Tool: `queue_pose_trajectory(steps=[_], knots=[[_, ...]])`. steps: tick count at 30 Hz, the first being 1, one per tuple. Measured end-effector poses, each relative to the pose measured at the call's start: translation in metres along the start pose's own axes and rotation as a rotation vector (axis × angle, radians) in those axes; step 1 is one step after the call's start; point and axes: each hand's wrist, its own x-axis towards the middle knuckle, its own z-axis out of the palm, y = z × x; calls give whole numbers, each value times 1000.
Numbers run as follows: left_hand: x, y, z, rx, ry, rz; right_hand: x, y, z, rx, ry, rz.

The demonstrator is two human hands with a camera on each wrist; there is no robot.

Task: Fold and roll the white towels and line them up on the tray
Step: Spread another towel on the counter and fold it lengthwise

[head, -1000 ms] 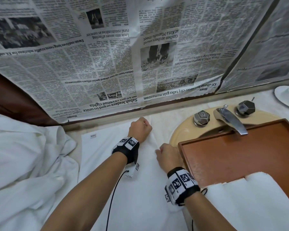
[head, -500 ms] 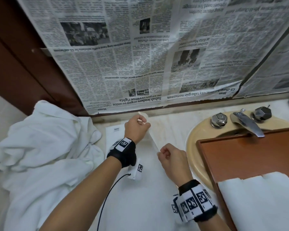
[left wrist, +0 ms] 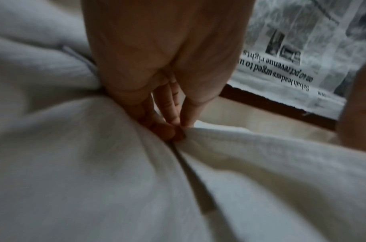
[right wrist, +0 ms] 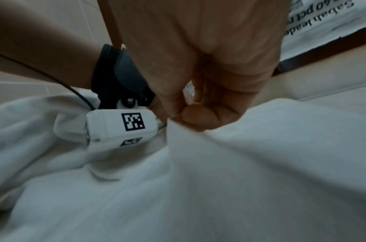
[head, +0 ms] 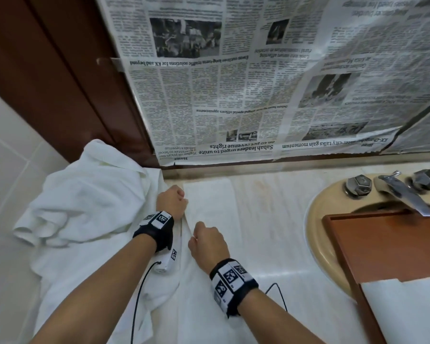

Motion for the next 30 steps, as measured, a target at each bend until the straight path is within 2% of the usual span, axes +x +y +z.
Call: queue_pose_trajectory(steps=[5, 7, 9, 12, 15, 18, 23, 30], knots=[[3, -8, 10, 34, 2, -3, -4, 7, 12, 113, -83, -21], [2, -7, 11, 36, 16, -11, -9, 16, 6, 244, -66, -18], [-3, -5, 13, 73, 28, 16, -14, 31, -2, 277, 1, -17], [-15, -5, 17, 197, 33, 93, -19, 59, -14, 102, 97, -74], [-26, -6, 23, 205, -31, 89, -16, 82, -22, -148, 5, -76], [-30, -1, 25, 210, -60, 95, -12, 96, -24, -285, -12, -98], [-29, 23, 39, 194, -74, 177, -19, 125, -37, -287, 22, -84], [-26, 63, 69, 224, -127, 281, -19, 181, -81, -267, 29, -29]])
